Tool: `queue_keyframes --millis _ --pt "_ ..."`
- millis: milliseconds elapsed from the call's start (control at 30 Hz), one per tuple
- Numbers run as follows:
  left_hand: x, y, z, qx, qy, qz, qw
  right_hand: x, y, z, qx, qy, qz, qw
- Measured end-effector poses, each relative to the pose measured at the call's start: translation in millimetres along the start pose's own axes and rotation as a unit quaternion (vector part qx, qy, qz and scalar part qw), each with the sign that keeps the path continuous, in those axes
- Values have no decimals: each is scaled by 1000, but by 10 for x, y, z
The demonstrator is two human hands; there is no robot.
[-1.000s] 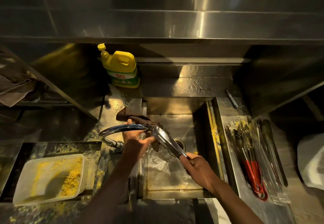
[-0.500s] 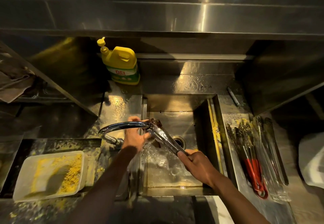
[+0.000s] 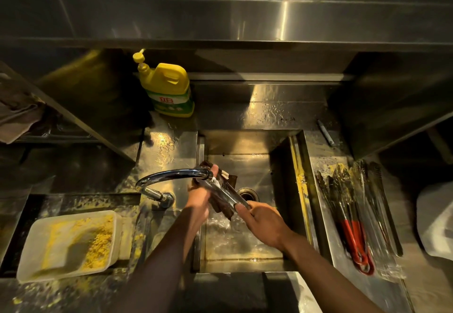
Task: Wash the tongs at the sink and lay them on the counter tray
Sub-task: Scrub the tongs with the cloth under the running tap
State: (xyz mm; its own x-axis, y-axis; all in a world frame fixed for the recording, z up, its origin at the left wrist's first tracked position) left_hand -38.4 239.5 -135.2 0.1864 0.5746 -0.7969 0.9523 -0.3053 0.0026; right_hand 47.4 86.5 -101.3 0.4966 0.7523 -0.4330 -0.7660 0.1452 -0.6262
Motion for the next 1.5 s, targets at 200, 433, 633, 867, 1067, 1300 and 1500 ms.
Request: queue_keyframes --millis 200,433,633,867,1067,1300,1500 --pt "-36 152 -22 -167 1 3 986 -15 88 136 29 -1 -12 1000" --pt "62 58 29 -13 -34 97 995 -37 -74 -11 59 14 -16 998" --pt "99 95 77 -44 -14 0 999 -78 80 29 24 8 -7 1000" --pt "219 -330 -91 83 129 -115 981 -57 -270 -122 -44 10 17 999" --pt "105 -462 -61 -95 53 -80 991 -176 -642 -466 -97 17 -59 993" --pt "-416 118 228 -80 -20 118 990 -355 -649 -315 -176 -4 -121 977" --pt "-732 280 240 -20 64 113 991 -428 -892 -444 -139 -12 -168 976"
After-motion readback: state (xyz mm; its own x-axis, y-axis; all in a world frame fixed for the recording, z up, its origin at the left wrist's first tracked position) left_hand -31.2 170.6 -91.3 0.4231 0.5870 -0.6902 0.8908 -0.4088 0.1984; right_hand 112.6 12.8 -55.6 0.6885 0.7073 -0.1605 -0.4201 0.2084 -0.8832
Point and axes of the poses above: each hand's wrist, its own x-axis towards the middle knuckle, its own y-axis out of the palm, z = x × y, the point moved 7 cm from there along x, towards the middle knuckle, and after that the axes turned 6 degrees about -z, right-handed, at the moved point
